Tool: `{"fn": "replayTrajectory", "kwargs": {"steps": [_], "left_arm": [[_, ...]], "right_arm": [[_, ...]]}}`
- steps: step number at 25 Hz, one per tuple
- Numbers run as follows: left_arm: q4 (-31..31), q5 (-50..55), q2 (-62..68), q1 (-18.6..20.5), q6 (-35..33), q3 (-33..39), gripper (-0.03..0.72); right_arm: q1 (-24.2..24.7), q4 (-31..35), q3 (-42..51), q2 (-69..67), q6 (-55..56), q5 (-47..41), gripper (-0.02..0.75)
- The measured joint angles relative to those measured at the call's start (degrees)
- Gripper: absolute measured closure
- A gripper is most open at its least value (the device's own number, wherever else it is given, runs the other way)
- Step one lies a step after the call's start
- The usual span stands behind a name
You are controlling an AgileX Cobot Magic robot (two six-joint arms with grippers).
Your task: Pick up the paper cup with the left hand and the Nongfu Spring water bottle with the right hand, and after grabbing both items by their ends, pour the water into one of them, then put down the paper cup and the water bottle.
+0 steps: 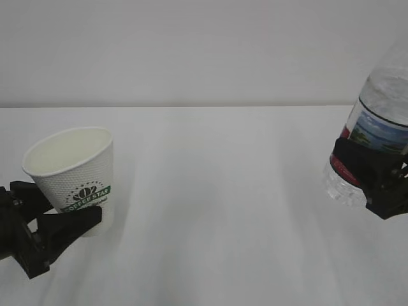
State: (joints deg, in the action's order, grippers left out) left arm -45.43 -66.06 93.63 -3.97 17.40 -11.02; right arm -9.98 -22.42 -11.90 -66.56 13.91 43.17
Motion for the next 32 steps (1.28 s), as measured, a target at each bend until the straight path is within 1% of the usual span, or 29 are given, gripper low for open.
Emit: {"fn": "replayTrajectory", "kwargs": {"steps": [7, 11, 16, 24, 32], "left_arm": [[-7.08, 0.0, -0.42, 0.0, 1.26, 0.0, 0.175], [-8.64, 0.0, -2.35, -0.86, 2.13, 0.0, 0.175], [-8.76, 0.0, -4.3, -4.95, 2.22, 0.0, 0.176], [-8.88, 0.0, -4.51, -13.62, 2.22, 0.0, 0.176], [-8.88, 0.0, -4.51, -20.05, 2.22, -2.58, 0.176]], "right_arm": [[0.0, -5.3, -0.26, 0.77, 3.2, -1.82, 0.225], [0.0, -9.1, -1.44, 0.77, 5.49, -3.99, 0.225], [0.0, -11.87, -1.69, 0.77, 7.22, -4.92, 0.225], [0.0, -12.1, -2.11, 0.77, 7.51, -4.92, 0.225], [0.0, -12.34, -2.11, 0.77, 7.65, -4.96, 0.225]]}}
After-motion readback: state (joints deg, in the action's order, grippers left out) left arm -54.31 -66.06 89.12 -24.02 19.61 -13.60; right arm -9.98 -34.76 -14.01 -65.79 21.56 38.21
